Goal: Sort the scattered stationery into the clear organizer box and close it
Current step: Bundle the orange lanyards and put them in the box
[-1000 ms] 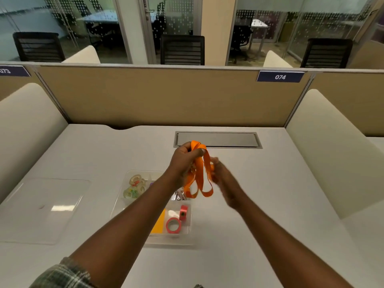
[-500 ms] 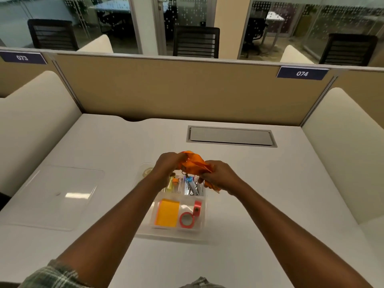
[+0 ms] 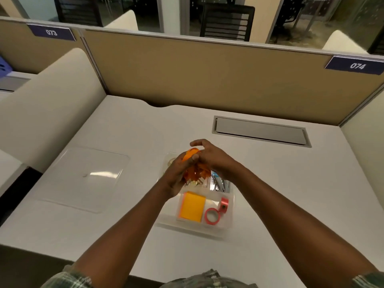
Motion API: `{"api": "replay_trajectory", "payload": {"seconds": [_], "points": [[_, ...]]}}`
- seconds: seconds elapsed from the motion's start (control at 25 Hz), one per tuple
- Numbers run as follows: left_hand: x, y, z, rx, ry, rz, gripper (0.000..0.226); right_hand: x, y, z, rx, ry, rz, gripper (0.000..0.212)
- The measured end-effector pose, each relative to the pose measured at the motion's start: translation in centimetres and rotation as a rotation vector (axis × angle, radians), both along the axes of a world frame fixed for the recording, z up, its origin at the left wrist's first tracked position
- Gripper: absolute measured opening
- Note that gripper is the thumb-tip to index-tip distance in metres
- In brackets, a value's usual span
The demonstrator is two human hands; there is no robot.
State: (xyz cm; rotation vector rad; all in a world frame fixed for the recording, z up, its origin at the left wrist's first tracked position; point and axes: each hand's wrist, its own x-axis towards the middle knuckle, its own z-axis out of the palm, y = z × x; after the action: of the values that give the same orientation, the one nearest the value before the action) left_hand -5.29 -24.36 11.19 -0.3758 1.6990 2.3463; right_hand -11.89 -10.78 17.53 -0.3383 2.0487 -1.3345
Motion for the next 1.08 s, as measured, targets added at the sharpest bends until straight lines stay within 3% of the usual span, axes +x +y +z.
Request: {"api": "replay_trajectory", "payload": {"seconds": [0.12, 0.2, 0.32, 0.4, 0.52, 0.8, 0.96, 1.08], "points": [[0.4, -1.9, -1.0, 0.172, -0.106, 0.074, 0.057, 1.5, -4.1, -2.3, -0.12, -0.215, -0.27, 0.03], [0.7, -3.4, -1.5, 0.136, -0.186, 0.115, 0.048, 2.3, -6.2, -3.2, -0.193, -0.415, -0.364, 0.022], [1.4, -5.7, -2.7, -0.158, -0.275, 0.16, 0.014, 2.6, -7.5, -4.5, -0.234, -0.562, -0.267, 0.03], [1.7, -6.5, -3.8, -0.429, -0.278, 0.172, 0.017, 2.7, -8.0, -5.3, -0.167, -0.57, -0.177, 0.037], [2.1, -6.6, -5.5, -0.669, -0.249, 0.241, 0.014, 2.7, -8.3, -6.1, -0.063, -0.49, -0.071, 0.036], [3.0, -5.9, -7.8, -0.538, -0.167, 0.498, 0.018, 1.9, -5.9, -7.5, -0.033, -0.552, -0.141, 0.039], [3.6, -6.0, -8.6, -0.774, 0.035, 0.399, 0.033, 2.4, -4.7, -8.9, -0.23, -0.781, -0.334, 0.035], [4.3, -5.9, -9.2, -0.906, 0.169, 0.285, 0.04, 2.5, -3.9, -9.9, -0.193, -0.77, -0.368, 0.039]]}}
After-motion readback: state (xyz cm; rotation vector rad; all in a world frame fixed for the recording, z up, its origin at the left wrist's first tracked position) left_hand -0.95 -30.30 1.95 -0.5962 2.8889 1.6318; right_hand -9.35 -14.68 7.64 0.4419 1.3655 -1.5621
